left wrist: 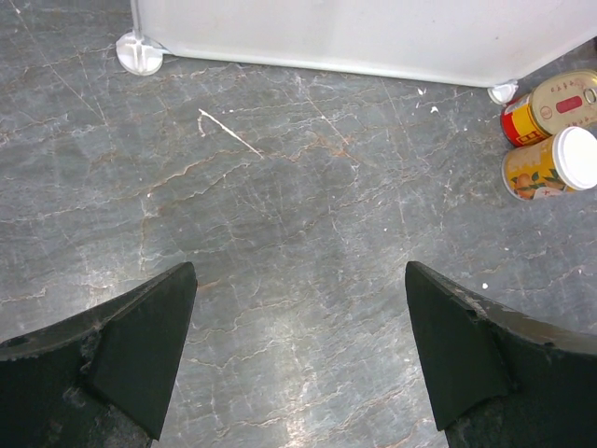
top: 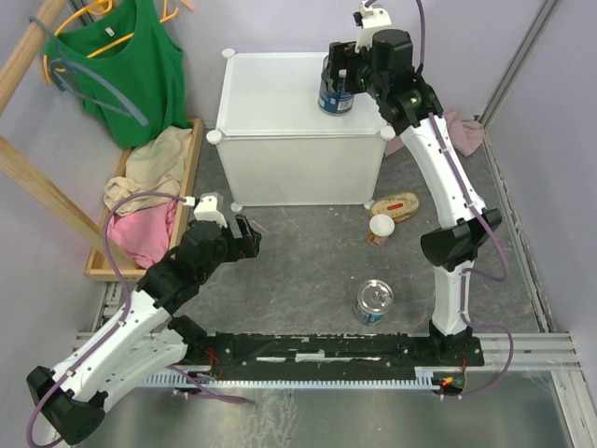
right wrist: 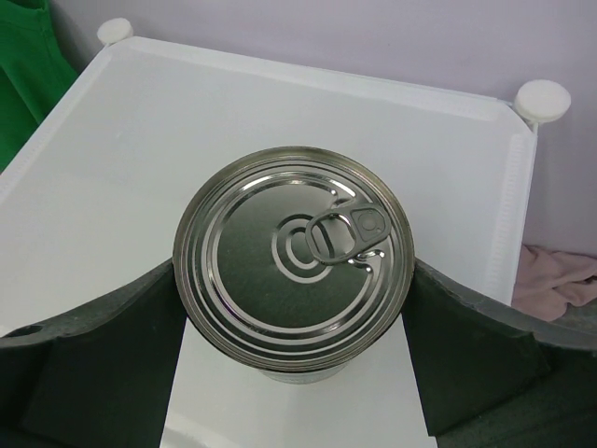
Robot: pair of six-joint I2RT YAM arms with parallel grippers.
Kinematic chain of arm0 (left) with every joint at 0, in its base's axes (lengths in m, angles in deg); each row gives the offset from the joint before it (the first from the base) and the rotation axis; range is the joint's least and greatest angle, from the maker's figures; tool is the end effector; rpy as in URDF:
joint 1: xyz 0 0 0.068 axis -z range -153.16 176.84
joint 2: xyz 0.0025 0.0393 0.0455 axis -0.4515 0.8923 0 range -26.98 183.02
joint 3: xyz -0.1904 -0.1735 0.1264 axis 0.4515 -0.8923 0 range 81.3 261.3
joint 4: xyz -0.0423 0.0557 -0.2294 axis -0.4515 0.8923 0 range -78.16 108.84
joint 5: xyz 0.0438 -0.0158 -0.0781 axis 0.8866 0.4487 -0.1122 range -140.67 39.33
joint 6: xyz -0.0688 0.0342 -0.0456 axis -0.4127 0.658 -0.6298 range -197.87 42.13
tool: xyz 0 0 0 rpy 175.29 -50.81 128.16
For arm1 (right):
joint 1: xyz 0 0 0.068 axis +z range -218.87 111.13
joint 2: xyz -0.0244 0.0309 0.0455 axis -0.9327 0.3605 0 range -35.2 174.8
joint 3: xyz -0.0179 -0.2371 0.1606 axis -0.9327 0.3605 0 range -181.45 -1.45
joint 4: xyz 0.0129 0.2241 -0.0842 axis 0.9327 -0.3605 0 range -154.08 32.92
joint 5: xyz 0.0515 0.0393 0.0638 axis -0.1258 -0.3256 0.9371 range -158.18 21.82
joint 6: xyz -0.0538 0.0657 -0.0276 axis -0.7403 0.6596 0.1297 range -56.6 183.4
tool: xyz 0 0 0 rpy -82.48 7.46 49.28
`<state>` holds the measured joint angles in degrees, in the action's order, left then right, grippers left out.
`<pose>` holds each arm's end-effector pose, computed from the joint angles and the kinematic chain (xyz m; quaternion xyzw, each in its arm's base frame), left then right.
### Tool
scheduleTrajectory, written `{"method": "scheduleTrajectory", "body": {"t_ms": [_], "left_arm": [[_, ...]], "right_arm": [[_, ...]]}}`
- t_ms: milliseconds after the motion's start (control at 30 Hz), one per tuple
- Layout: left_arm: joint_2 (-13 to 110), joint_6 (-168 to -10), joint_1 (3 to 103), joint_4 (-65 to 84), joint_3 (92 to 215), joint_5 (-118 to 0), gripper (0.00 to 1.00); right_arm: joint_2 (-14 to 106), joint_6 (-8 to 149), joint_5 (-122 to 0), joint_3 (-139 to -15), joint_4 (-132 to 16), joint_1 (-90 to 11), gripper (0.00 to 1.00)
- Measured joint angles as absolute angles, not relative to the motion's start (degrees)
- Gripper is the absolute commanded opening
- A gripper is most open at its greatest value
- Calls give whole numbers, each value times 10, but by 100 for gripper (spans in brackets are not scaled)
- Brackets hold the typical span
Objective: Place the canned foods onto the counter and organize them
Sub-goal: Place the canned food on the counter.
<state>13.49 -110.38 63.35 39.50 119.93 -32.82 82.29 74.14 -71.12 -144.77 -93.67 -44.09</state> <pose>0.1448 -0.0768 0.2734 -0.0484 0.8556 -0.1715 0.4860 0.4310 0.1944 0.4826 -0.0778 0.7663 0.1756 0.6131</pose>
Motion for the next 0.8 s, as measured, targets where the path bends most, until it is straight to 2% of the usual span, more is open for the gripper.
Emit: {"method": "scheduleTrajectory", "body": {"t_ms": [67, 300, 500, 800], "left_arm": [[135, -1104, 634, 391, 1199, -330, 99], [141, -1104, 634, 381, 1199, -332, 100], [148, -1104, 634, 373, 1199, -334, 100], [150, -1111, 634, 370, 1199, -343, 100]], "right_arm": [[823, 743, -708, -1442, -930, -439, 31], [813, 745, -703, -1397, -873, -436, 53], [808, 745, -699, -1384, -862, -436, 67], [808, 745, -692, -1384, -862, -436, 79]]}}
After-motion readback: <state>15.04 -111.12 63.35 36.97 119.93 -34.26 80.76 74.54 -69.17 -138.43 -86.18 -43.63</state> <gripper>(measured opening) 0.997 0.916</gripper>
